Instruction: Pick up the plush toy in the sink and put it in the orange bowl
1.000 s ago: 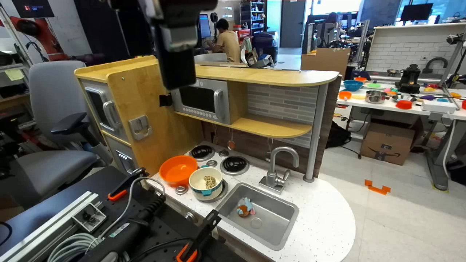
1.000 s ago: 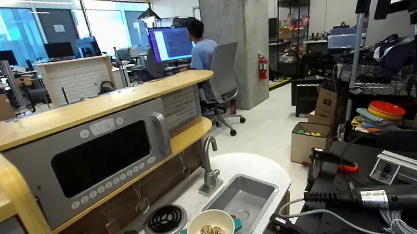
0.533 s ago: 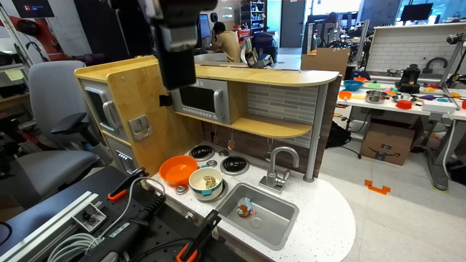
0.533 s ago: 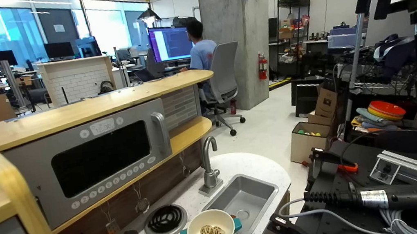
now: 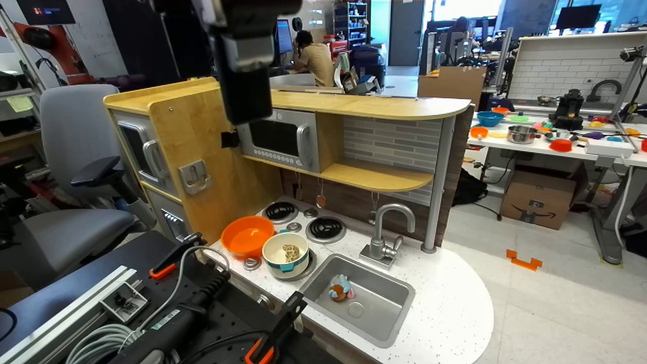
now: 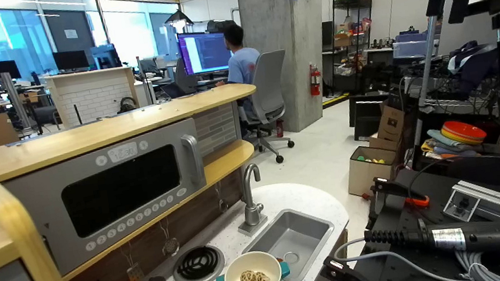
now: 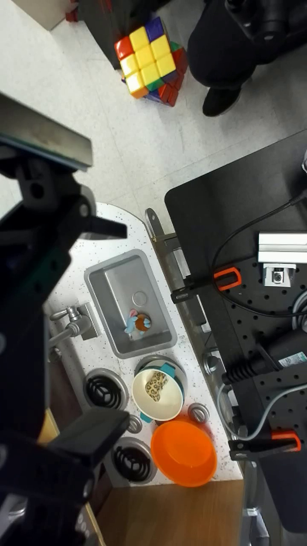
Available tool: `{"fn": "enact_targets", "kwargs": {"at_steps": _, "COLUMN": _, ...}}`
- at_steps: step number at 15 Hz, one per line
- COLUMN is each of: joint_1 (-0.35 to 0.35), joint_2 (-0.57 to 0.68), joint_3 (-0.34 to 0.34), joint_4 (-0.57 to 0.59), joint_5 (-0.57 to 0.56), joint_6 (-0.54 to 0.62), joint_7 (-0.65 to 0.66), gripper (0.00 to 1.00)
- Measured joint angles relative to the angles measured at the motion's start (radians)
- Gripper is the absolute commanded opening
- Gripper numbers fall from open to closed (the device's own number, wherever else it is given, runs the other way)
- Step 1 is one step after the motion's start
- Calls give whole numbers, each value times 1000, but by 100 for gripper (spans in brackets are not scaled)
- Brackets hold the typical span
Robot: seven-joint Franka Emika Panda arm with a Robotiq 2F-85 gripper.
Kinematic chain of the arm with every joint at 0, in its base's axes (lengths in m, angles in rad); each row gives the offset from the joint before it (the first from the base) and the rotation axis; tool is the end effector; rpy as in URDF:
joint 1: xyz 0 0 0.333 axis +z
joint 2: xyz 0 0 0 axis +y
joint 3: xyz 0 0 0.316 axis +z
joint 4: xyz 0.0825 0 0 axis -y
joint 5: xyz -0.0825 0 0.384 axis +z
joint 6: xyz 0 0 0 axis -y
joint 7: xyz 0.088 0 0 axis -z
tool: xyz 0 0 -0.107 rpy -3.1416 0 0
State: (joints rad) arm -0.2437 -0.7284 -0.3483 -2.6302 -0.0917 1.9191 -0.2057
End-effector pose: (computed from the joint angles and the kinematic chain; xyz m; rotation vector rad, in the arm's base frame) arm 0.2755 -0.1942 0.4567 -2.9763 0.4033 -0.0617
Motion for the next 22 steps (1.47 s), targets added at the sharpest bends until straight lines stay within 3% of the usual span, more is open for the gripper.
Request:
{"fn": "enact_targets", "kwargs": {"at_steps": 18, "joint_1": 0, "joint_2": 0, "joint_3": 2, "joint_4": -4, "joint_5": 1, "joint_6": 4, "joint_7": 1, "gripper": 100}}
{"fn": "enact_targets", "kwargs": {"at_steps": 22, "joint_1": 0, "joint_2": 1, "joint_3": 3, "joint_4": -36, "joint_5": 1, "joint_6": 61, "joint_7": 1, "gripper": 100}}
